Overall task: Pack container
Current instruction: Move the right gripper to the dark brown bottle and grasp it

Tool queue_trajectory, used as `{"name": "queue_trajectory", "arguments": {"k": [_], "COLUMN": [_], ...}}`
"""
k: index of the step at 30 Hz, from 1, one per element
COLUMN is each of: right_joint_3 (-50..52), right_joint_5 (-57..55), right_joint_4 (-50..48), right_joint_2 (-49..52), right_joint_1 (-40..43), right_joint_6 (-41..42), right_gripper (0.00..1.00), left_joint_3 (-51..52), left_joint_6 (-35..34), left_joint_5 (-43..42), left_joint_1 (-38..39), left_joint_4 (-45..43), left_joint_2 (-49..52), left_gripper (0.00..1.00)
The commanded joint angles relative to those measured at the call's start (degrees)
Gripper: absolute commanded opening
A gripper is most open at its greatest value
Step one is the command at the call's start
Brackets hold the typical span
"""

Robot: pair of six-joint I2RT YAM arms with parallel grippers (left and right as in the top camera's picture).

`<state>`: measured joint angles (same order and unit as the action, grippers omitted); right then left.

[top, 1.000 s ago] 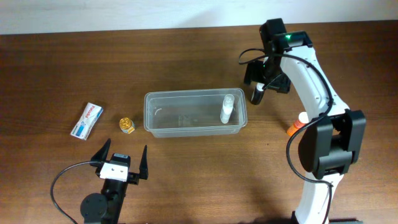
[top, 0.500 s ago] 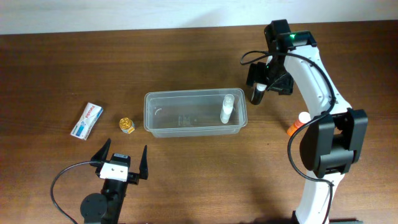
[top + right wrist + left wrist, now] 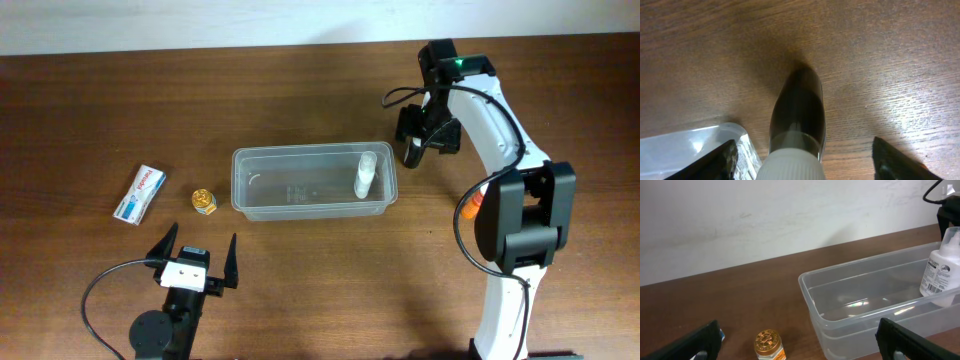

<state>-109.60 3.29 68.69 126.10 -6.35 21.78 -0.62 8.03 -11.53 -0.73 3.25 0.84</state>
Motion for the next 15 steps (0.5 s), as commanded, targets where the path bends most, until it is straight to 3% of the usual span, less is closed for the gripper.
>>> {"name": "queue_trajectory", "arguments": {"k": [1, 5, 15], "right_joint_3": [-0.92, -0.92, -0.92], "right_joint_5": [-0.79, -0.9, -0.94], "right_joint_4": [-0.17, -0.33, -0.57], "right_joint_2": [1.22, 2.32, 5.03], "right_joint_1": [0.33, 0.33, 0.0], "right_joint_6": [-0.37, -0.37, -0.59], "right_gripper": [0.74, 0.68, 0.37], "left_joint_3": [0.15, 0.15, 0.15], "left_joint_6": [0.87, 0.87, 0.87], "left_joint_5": [0.42, 0.42, 0.42], "left_joint_1": [-0.24, -0.24, -0.24], "left_joint_4": [0.37, 0.37, 0.37], "left_joint_2": [-0.55, -0.55, -0.55], "left_gripper": [0.99, 0.99, 0.99]}}
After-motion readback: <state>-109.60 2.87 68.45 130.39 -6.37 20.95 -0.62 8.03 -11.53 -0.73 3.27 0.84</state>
